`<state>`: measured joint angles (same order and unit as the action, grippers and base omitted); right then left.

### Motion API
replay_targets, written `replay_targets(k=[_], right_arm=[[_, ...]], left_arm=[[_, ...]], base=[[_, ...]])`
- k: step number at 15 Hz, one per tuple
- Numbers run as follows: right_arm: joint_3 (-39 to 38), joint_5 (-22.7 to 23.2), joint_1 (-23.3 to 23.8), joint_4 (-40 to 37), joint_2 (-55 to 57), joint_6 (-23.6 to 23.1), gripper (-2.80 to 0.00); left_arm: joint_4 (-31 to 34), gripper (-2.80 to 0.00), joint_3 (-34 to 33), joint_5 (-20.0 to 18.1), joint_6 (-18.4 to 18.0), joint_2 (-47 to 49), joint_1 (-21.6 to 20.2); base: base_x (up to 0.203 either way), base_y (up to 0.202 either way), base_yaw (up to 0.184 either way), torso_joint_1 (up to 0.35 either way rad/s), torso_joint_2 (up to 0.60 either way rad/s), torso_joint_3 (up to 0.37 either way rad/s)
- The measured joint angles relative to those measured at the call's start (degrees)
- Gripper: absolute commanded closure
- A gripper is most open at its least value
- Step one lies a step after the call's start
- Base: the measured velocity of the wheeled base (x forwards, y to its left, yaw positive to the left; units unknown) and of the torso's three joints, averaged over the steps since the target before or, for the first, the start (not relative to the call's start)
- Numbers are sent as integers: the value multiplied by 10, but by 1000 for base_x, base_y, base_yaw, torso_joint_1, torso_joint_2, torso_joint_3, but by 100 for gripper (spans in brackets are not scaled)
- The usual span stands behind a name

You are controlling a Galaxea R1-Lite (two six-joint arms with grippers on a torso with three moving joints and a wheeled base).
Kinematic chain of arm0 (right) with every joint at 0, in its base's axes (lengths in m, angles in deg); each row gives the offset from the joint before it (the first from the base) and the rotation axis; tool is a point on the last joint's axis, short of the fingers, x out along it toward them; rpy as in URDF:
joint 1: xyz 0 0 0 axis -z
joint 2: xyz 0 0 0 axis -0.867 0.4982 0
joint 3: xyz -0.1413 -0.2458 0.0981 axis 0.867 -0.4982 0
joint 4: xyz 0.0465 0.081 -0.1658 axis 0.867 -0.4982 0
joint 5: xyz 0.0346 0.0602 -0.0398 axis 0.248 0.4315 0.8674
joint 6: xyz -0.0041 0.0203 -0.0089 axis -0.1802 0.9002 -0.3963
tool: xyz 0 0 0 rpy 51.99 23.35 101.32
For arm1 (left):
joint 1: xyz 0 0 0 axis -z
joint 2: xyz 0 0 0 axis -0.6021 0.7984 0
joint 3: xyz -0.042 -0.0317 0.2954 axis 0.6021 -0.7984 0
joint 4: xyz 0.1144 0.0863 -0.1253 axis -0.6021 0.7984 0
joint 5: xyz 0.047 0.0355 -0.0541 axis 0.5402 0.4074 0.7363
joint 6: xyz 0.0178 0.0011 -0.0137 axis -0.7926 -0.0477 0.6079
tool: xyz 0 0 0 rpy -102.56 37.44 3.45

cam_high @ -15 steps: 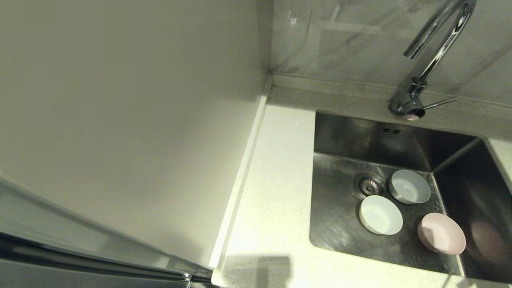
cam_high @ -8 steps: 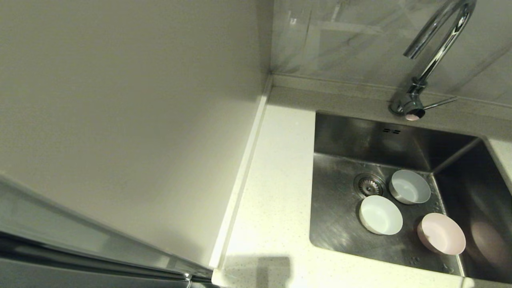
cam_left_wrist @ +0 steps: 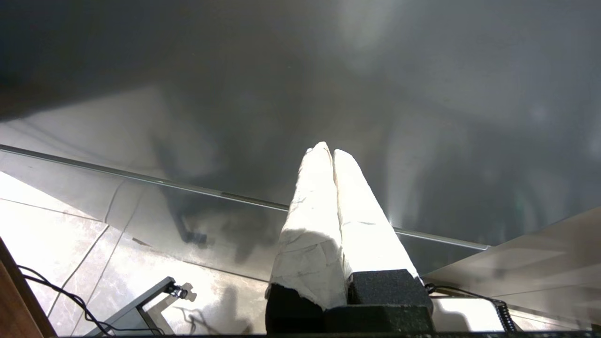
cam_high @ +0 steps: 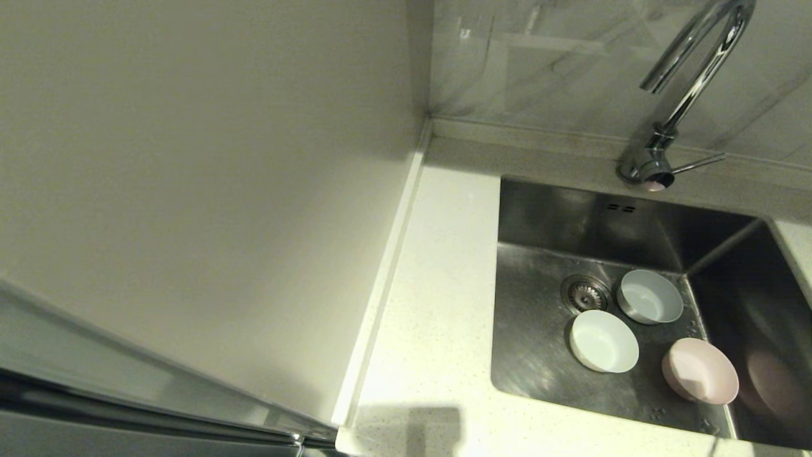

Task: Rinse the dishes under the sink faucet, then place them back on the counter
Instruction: Put a bowl back to the table from the sink

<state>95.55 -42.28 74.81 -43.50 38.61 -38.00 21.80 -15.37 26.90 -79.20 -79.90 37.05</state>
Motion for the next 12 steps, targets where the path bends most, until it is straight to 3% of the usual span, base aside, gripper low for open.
replay_targets(k=[6, 12], right_arm=[[29, 59, -1, 0, 62, 3, 0], [26, 68, -1, -1, 76, 4, 0]], left_arm=[[0, 0, 0, 0, 0, 0, 0], [0, 0, 0, 0, 0, 0, 0]], base=[[0, 0, 0, 0, 0, 0], [0, 0, 0, 0, 0, 0]])
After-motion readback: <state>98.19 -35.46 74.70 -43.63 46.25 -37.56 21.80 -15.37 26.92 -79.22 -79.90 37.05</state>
